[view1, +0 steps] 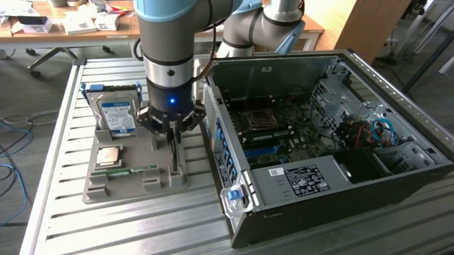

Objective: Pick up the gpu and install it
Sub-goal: 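Pick up the gpu and move the gpu toward the slot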

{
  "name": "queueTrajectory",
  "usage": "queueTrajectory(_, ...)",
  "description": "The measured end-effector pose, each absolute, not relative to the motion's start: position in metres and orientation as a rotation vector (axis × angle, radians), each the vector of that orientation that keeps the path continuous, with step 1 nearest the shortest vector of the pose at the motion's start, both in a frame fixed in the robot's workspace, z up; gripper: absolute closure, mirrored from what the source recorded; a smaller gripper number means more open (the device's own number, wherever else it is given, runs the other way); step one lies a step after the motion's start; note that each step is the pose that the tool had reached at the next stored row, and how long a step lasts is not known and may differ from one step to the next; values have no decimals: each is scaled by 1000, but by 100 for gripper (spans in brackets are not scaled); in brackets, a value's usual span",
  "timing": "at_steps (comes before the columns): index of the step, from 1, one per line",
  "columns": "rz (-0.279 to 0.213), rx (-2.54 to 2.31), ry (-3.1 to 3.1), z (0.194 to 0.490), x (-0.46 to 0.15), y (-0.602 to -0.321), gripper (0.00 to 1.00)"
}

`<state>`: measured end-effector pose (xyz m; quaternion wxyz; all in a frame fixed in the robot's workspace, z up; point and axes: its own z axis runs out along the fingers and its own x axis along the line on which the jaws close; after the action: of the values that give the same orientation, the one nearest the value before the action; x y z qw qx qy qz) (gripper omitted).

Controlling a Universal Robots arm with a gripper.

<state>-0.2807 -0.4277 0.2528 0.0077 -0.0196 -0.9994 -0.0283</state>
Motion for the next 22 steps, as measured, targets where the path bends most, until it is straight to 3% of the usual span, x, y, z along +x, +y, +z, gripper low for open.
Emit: queueTrajectory(22, -88, -61, -3124, 334, -281, -428, 74)
